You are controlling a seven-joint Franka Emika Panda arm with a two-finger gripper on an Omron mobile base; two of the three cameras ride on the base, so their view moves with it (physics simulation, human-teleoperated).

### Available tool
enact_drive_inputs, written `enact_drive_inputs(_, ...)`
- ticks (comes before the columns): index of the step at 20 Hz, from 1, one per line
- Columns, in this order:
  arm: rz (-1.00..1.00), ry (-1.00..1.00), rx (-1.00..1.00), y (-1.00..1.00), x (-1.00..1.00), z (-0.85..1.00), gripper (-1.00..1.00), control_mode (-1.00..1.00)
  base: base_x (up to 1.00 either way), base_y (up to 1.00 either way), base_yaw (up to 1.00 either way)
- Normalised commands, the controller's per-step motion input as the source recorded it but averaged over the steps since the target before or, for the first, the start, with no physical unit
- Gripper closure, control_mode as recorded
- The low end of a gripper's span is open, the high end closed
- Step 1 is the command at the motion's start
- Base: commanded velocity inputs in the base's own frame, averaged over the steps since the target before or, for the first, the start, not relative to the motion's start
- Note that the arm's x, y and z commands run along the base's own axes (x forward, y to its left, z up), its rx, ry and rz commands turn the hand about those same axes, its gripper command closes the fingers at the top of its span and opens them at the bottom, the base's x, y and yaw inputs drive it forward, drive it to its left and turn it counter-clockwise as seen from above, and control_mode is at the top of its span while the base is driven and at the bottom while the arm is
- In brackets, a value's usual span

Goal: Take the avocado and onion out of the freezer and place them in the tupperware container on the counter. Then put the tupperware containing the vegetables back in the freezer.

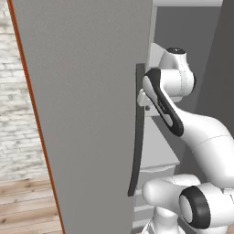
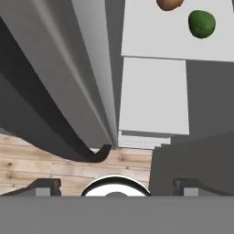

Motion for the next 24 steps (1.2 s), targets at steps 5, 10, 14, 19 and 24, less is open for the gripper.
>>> enact_drive_inputs(5,0.0,0.0,0.0,0.0,0.0,0.0,-1.0,1.0,0.44,0.0,0.0)
enact_drive_inputs(10,0.0,0.0,0.0,0.0,0.0,0.0,-1.0,1.0,0.23,0.0,0.0)
enact_drive_inputs(14,0.0,0.0,0.0,0.0,0.0,0.0,-1.0,1.0,0.38,0.0,0.0)
enact_drive_inputs(19,0.0,0.0,0.0,0.0,0.0,0.0,-1.0,1.0,0.07,0.0,0.0)
enact_drive_inputs(24,0.0,-0.09,0.0,0.02,0.0,-0.04,-1.0,-1.0,0.0,0.0,0.0)
